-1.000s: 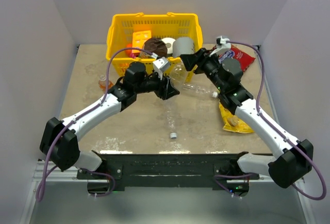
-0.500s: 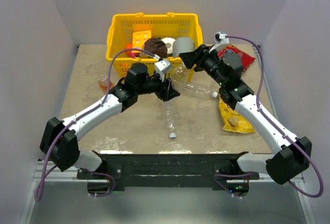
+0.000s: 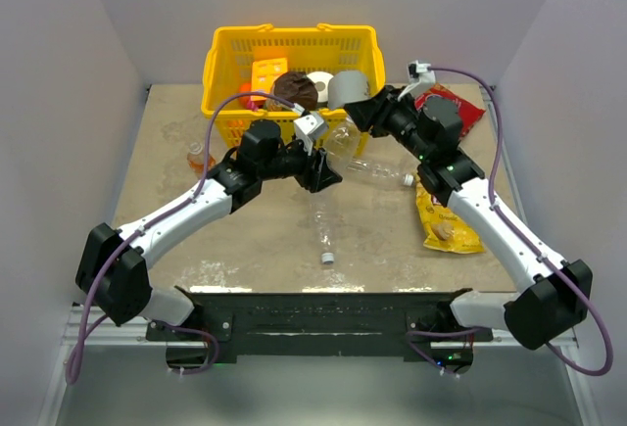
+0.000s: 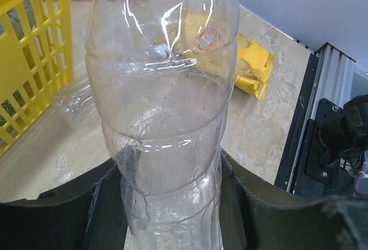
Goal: Unscrew the bottle caps
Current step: Unscrew the bottle cap from the plastic bottle.
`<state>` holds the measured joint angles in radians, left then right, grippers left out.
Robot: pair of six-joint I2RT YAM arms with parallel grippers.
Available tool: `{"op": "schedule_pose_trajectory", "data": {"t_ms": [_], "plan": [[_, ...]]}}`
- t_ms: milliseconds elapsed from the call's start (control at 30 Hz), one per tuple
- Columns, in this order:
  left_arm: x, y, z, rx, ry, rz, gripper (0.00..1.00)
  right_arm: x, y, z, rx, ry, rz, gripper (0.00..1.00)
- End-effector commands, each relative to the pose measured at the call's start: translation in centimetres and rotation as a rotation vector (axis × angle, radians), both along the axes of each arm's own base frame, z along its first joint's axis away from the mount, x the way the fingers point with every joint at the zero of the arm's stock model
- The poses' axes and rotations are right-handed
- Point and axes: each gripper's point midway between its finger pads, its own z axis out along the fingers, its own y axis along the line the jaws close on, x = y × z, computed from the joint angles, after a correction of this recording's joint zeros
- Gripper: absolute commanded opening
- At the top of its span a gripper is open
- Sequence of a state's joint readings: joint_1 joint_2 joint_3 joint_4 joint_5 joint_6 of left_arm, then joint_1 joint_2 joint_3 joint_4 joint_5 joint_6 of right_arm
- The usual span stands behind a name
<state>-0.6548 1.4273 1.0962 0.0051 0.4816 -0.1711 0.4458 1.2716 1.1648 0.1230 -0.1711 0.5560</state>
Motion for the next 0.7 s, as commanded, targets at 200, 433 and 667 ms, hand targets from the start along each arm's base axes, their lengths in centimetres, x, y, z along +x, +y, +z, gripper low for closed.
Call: {"op": "schedule_pose_trajectory", "data": {"t_ms": [200,433,667], "plan": [[0.8,-0.5,3.0,-0.04,-0.089,0.004,0.45,-0.2,0.9,2.1,0.026,-0.041,0.072,0.01],[0.9,-0.5,2.8,-0.041,-0.092,0.003,0.79,0.0,1.6,2.2,0.072,-0.038,0.1,0.0],[1.2,-0.6,2.2,-0.031,-0.085,0.009,0.79,-0.1,2.8,1.8,0.107,-0.025,0.161,0.0]]}}
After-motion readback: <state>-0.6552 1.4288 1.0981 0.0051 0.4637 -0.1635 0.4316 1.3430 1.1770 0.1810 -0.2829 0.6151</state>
